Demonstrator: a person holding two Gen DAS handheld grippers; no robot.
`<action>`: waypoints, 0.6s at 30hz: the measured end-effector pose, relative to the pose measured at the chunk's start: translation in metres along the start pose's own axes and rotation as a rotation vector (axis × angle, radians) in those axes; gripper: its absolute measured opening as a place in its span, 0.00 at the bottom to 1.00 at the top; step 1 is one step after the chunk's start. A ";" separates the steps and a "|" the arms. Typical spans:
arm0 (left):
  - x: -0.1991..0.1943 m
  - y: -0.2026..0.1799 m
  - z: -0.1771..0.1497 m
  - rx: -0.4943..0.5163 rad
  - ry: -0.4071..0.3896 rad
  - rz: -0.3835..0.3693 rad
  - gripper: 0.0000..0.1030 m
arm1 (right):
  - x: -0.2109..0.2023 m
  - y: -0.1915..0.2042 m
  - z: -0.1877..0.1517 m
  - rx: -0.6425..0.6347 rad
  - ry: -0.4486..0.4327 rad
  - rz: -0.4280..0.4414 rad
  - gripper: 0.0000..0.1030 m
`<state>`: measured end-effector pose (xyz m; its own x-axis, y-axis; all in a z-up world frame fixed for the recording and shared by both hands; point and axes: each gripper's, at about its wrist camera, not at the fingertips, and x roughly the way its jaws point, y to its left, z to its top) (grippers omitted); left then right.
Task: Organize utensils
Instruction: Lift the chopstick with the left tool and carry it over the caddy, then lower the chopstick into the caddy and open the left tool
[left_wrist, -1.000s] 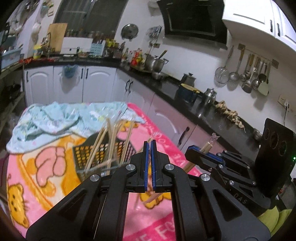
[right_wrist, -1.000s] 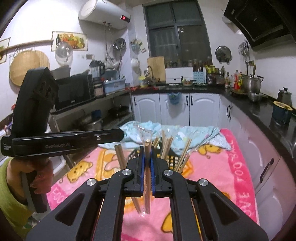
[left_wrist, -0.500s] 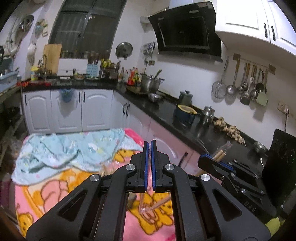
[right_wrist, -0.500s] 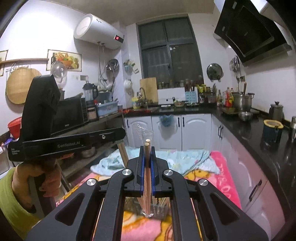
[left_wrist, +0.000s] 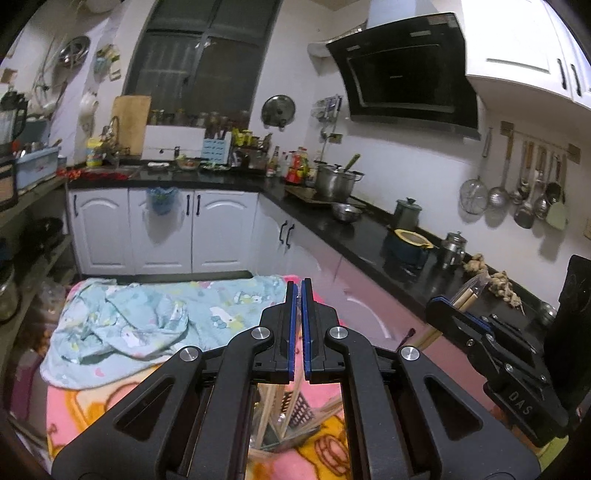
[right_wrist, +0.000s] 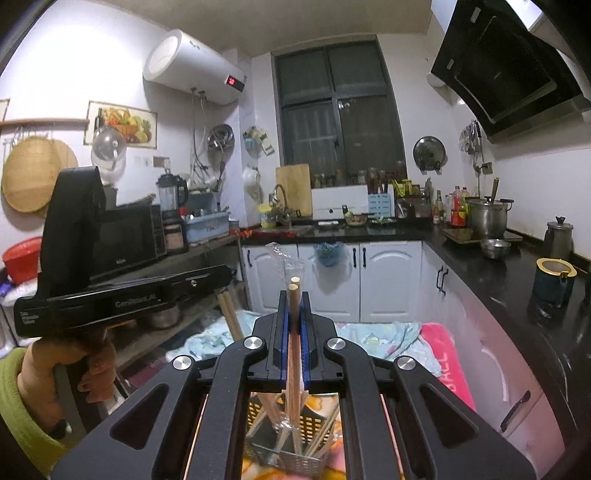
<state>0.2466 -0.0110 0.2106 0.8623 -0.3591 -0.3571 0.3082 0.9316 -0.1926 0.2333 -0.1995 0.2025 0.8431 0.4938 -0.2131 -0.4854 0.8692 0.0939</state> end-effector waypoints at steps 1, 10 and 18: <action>0.002 0.002 -0.002 -0.001 0.002 0.004 0.01 | 0.006 -0.001 -0.003 0.004 0.012 -0.002 0.05; 0.023 0.024 -0.029 -0.025 0.047 0.031 0.01 | 0.042 0.002 -0.027 -0.004 0.091 -0.022 0.05; 0.034 0.034 -0.048 -0.034 0.084 0.040 0.01 | 0.067 0.003 -0.054 0.004 0.161 -0.039 0.05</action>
<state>0.2669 0.0052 0.1477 0.8363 -0.3266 -0.4405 0.2593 0.9433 -0.2072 0.2761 -0.1655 0.1355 0.8132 0.4498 -0.3694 -0.4520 0.8878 0.0860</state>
